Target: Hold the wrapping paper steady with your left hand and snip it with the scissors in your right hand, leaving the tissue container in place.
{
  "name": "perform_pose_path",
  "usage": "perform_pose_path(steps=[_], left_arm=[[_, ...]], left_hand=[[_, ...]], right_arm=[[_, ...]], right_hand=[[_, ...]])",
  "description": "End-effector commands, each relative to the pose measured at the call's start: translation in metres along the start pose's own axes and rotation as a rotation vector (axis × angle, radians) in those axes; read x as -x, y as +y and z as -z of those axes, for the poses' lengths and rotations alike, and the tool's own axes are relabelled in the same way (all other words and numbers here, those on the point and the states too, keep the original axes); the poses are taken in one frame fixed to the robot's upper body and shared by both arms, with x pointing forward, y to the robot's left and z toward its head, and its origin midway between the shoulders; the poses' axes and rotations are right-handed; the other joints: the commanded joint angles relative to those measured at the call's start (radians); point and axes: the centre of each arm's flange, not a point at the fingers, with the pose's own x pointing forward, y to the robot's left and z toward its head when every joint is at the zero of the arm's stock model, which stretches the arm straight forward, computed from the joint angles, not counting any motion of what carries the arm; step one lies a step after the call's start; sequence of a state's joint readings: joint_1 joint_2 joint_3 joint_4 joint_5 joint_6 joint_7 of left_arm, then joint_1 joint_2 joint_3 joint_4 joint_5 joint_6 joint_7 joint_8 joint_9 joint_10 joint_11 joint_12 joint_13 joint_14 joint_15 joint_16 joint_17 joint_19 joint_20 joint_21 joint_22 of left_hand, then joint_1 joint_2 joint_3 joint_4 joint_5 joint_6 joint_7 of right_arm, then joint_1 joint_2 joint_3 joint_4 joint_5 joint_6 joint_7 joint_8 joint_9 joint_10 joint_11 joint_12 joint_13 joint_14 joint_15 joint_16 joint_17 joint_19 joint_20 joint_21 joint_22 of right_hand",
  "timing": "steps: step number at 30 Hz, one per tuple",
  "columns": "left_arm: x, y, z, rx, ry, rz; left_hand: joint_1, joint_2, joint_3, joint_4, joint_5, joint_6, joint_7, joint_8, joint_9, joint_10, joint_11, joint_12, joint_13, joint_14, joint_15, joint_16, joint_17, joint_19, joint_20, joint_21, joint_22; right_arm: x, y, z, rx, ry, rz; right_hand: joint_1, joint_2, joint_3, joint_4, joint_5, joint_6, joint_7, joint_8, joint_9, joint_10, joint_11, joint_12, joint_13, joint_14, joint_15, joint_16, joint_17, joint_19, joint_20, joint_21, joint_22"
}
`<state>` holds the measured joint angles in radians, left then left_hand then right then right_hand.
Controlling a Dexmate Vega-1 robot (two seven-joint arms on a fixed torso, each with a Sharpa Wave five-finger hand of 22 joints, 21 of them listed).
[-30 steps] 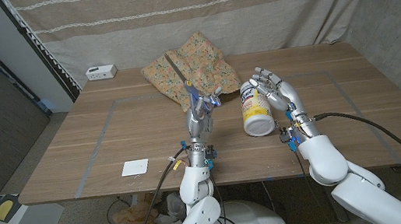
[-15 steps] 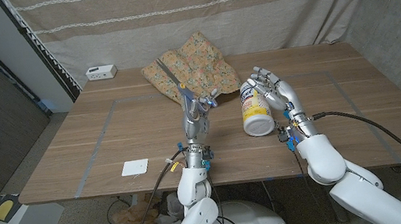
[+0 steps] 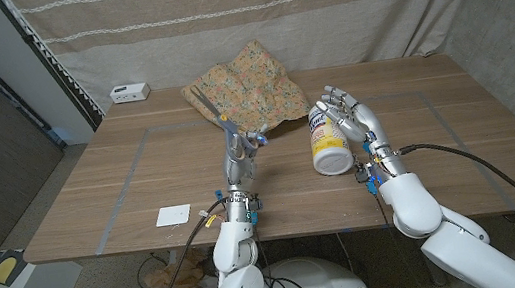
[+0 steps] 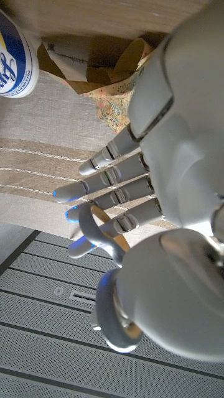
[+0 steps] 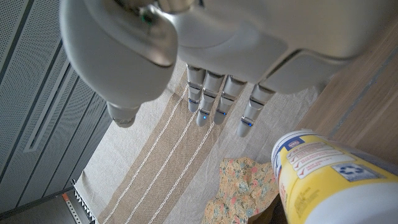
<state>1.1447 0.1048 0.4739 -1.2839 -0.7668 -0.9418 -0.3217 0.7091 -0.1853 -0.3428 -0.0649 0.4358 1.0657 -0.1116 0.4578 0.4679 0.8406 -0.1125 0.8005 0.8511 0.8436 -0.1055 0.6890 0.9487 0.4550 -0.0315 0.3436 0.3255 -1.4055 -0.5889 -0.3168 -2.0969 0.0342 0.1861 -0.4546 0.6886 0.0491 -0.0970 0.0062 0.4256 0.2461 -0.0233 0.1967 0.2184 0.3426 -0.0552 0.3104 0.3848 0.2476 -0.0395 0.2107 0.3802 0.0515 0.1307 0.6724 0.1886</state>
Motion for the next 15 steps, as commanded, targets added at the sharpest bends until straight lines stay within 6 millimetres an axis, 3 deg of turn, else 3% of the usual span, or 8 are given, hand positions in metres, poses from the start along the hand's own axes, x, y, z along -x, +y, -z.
perform_pose_path(steps=[1,15], left_arm=[[0.003,-0.006,-0.013,-0.032,0.022,0.036],[0.005,-0.010,-0.023,-0.075,0.049,0.038]], left_hand=[[-0.019,-0.005,-0.014,0.000,-0.010,-0.058,0.065,-0.007,0.000,0.106,-0.098,-0.004,-0.006,0.014,-0.105,-0.007,-0.009,-0.001,0.011,-0.003,0.000],[-0.081,-0.008,-0.020,0.005,-0.039,-0.092,0.088,-0.033,0.000,0.087,-0.093,-0.026,-0.026,0.007,-0.104,-0.040,-0.048,-0.012,0.029,-0.018,-0.009]], right_arm=[[0.001,0.000,0.001,-0.002,0.004,0.001],[0.001,-0.002,0.001,0.004,0.011,-0.001]], right_hand=[[-0.009,0.001,-0.009,0.000,0.007,-0.004,0.002,0.007,-0.001,-0.006,0.001,-0.002,0.002,-0.003,-0.003,0.003,-0.001,-0.003,0.006,-0.004,0.004],[-0.009,0.002,-0.011,-0.002,0.009,-0.006,0.002,0.008,-0.001,-0.008,0.001,-0.003,0.000,-0.004,-0.003,0.003,-0.004,-0.003,0.009,-0.007,0.004]])
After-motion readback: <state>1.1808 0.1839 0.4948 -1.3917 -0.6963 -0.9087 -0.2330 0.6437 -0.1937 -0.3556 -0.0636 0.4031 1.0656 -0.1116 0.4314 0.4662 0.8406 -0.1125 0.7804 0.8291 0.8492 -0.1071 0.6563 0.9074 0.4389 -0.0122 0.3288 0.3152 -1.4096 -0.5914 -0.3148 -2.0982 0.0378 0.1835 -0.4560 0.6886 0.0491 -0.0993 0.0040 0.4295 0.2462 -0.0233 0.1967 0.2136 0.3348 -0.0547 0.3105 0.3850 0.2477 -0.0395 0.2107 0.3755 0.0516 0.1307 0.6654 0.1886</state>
